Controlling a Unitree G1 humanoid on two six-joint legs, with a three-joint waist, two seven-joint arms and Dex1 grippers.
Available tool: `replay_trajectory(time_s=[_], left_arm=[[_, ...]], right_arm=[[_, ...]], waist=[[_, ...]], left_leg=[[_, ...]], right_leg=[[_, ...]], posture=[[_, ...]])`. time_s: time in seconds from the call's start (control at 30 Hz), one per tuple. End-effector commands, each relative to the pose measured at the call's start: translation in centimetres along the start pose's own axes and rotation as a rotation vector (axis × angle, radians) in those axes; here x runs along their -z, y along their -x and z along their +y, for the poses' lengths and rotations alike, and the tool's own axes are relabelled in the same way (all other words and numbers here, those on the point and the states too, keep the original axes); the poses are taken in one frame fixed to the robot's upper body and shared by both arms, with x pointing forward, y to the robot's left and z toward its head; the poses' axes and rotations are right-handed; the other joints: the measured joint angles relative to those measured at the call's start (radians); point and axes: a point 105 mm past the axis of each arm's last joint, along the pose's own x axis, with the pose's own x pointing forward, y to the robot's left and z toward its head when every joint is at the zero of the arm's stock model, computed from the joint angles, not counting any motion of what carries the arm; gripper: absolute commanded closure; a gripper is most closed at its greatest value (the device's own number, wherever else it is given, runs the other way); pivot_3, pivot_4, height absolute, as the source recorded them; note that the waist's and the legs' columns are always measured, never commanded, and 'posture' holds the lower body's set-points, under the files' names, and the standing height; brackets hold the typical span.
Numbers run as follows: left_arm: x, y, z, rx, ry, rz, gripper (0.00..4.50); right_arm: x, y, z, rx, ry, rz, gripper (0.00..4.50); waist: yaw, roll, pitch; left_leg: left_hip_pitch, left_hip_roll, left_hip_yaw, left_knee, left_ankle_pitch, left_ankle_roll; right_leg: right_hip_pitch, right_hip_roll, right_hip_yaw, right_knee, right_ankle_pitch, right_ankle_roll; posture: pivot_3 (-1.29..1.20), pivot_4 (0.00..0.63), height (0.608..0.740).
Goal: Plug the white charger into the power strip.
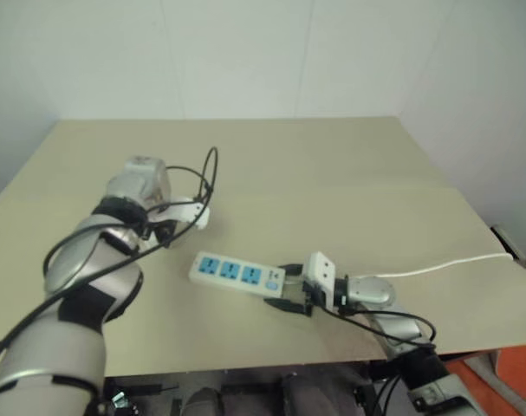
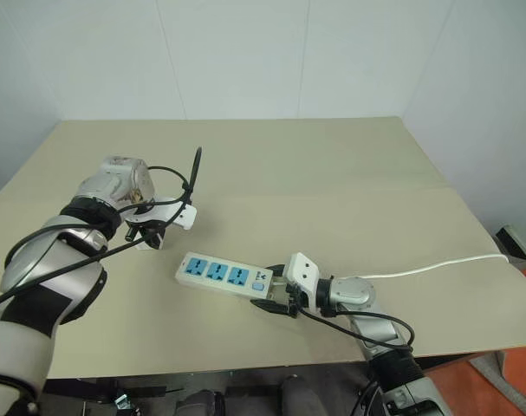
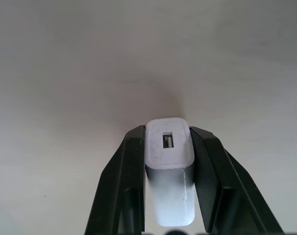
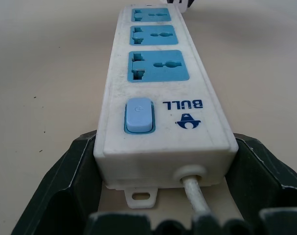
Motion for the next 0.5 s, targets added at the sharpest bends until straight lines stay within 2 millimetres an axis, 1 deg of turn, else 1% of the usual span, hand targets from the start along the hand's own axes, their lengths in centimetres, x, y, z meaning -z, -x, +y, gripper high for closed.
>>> replay_trajectory(time_s=[0.03, 0.07, 0.13, 0.2, 0.27, 0.33, 0.37, 0.4, 0.5], left_arm=[[-2.1, 2.9, 1.7, -0.109, 0.001, -0.161, 3.48], [-3.0, 4.1, 2.1, -0.131, 0.020, -0.247, 3.48], [-5.4, 7.3, 3.2, -0.209, 0.067, -0.491, 3.48], [-6.9, 10.2, 3.6, -0.262, 0.094, -0.698, 3.48], [-7.9, 12.7, 3.1, -0.271, 0.105, -0.920, 3.48], [-8.6, 14.4, 2.0, -0.257, 0.126, -1.155, 3.48], [-8.8, 14.8, 1.4, -0.263, 0.130, -1.252, 3.48], [-8.8, 14.7, 0.7, -0.243, 0.156, -1.296, 3.48], [-9.1, 13.8, -1.3, -0.229, 0.232, -1.493, 3.48]], right_arm=[[1.6, -0.5, 1.4, -0.056, -0.016, 0.067, 1.07], [1.6, -0.5, 1.5, -0.060, -0.017, 0.067, 1.07], [1.6, -0.4, 1.5, -0.073, -0.018, 0.064, 1.07], [1.5, -0.2, 1.3, -0.078, -0.029, 0.054, 1.07], [1.5, -0.1, 1.1, -0.084, -0.032, 0.049, 1.07], [1.8, 0.1, 0.9, -0.087, -0.023, 0.062, 1.07], [1.9, 0.1, 0.7, -0.087, -0.020, 0.068, 1.07], [2.0, 0.1, 0.6, -0.086, -0.020, 0.070, 1.07], [2.0, 0.1, 0.3, -0.092, -0.018, 0.065, 1.07]], waist=[[0.000, 0.000, 0.000], [0.000, 0.000, 0.000], [0.002, 0.000, 0.000], [0.002, 0.000, 0.000], [0.001, 0.000, 0.000], [-0.001, 0.001, -0.001], [-0.002, 0.003, -0.002], [-0.001, 0.004, -0.002], [0.003, 0.004, -0.003]], left_leg=[[0.000, 0.000, 0.000, 0.000, 0.000, 0.000], [0.000, 0.000, 0.000, 0.000, 0.000, 0.000], [-0.001, 0.000, 0.000, 0.000, 0.000, 0.000], [-0.001, 0.000, 0.000, 0.000, 0.000, 0.000], [-0.001, 0.000, 0.000, 0.000, 0.000, 0.000], [-0.001, 0.000, 0.000, 0.000, 0.000, 0.000], [-0.001, 0.000, 0.000, 0.000, -0.001, 0.000], [0.001, 0.000, 0.001, 0.000, -0.001, 0.001], [0.007, 0.000, 0.001, 0.000, -0.001, 0.001]], right_leg=[[0.000, 0.000, 0.000, 0.000, 0.000, 0.000], [0.000, 0.000, 0.000, 0.000, 0.000, 0.000], [0.000, 0.000, 0.000, 0.000, 0.000, 0.000], [-0.001, 0.000, -0.001, 0.000, 0.000, 0.000], [-0.001, 0.000, 0.000, -0.001, 0.000, 0.000], [-0.001, 0.000, 0.000, 0.000, 0.000, 0.000], [0.000, 0.000, 0.000, 0.000, 0.000, 0.000], [0.000, 0.000, 0.001, 0.001, 0.000, 0.000], [0.004, -0.001, 0.002, 0.004, 0.000, 0.000]], posture=[[0.00, 0.150, 0.740], [0.00, 0.150, 0.740], [0.00, 0.150, 0.740], [0.00, 0.150, 0.740], [0.00, 0.150, 0.740], [0.00, 0.150, 0.740], [0.00, 0.150, 0.740], [0.00, 0.150, 0.740], [0.00, 0.150, 0.740]])
